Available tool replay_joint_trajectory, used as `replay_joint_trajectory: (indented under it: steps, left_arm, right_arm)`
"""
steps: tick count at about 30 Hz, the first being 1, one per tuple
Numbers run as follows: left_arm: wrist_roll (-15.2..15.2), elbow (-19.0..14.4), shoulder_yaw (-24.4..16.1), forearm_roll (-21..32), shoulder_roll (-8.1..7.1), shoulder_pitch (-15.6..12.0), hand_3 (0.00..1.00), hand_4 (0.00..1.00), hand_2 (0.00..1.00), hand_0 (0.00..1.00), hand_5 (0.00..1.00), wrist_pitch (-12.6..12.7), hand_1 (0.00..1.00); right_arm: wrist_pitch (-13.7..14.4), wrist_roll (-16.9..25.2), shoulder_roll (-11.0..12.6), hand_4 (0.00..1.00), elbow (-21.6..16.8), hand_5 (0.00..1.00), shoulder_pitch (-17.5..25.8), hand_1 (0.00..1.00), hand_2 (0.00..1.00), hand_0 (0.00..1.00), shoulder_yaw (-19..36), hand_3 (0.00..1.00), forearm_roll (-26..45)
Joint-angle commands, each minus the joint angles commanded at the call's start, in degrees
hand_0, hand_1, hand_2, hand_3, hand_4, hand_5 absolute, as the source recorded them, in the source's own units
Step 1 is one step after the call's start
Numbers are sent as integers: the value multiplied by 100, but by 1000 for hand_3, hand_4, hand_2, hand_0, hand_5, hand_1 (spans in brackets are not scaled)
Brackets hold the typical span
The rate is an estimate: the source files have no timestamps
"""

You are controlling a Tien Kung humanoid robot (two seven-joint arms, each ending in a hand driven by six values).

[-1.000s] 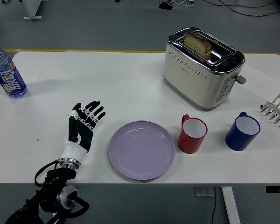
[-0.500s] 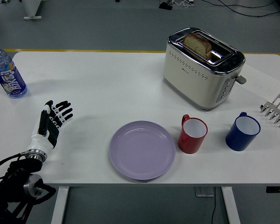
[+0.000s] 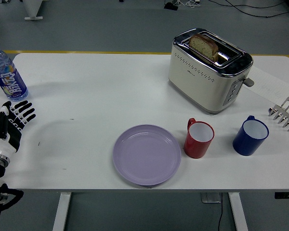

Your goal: Push plate across desktop

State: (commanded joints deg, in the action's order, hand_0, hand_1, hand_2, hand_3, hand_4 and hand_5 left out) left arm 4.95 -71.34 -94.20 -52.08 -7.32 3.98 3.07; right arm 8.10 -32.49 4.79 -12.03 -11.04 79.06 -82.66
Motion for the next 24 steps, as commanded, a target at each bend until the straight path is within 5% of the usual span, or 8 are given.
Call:
replay_joint_trajectory:
  steps: [24]
  left_arm:
    - [-170, -209, -684, -105, -81, -93, 594, 525, 690, 680, 998, -268, 706]
  right_arm:
    - [12, 21, -8, 337, 6, 316, 16, 557, 693, 567, -2, 610, 16]
